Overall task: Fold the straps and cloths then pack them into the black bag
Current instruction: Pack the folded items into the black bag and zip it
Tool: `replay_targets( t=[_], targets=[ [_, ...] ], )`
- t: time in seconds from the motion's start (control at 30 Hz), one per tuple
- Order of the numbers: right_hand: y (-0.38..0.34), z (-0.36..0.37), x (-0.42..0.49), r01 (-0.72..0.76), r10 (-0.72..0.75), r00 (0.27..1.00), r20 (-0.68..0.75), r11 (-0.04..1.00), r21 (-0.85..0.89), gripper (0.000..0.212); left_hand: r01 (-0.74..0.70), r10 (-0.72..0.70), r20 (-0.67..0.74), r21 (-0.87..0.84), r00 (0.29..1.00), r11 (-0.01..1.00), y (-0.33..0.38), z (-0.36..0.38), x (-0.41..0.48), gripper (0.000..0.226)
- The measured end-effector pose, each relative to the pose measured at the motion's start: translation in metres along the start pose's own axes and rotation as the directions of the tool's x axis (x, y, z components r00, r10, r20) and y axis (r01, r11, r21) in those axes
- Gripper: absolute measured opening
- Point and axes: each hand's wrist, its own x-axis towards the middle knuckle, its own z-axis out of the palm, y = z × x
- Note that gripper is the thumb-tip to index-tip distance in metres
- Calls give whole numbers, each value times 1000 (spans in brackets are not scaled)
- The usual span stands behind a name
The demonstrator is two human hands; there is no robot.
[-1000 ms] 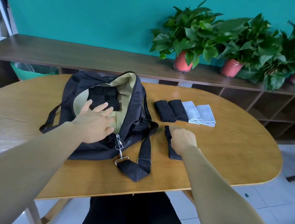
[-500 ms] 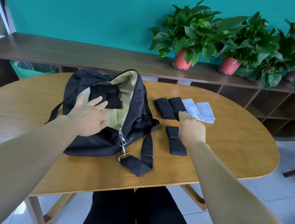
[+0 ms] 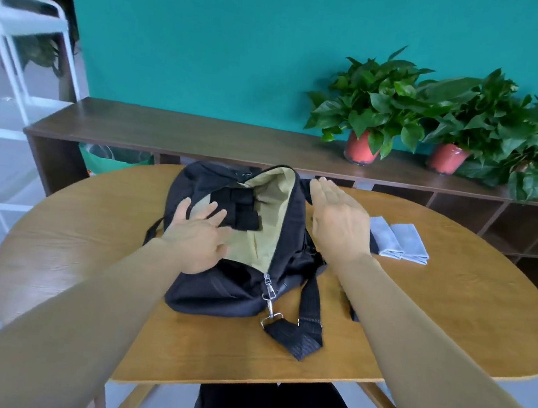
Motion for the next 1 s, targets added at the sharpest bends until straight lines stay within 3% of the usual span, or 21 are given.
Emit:
replay_targets(
  t=[0.13, 0.33, 0.47, 1.0],
  targets=[
    [-53, 16, 16, 85, -85, 996, 18, 996, 38, 38, 25, -25, -4, 13, 1000, 1000, -21, 6, 3, 47],
    [-94, 65, 15, 45, -24, 924, 380, 998, -48, 26, 42, -42, -10, 13, 999, 999, -41, 20, 15, 48],
    [-100, 92, 21, 5, 61, 852, 521, 992, -124, 27, 26, -28, -54, -23, 998, 999, -48, 28, 22, 46],
    [-121, 152, 29, -105, 159, 822, 547, 986, -130, 23, 19, -25, -86, -67, 996, 998, -56, 41, 34, 57]
  ],
)
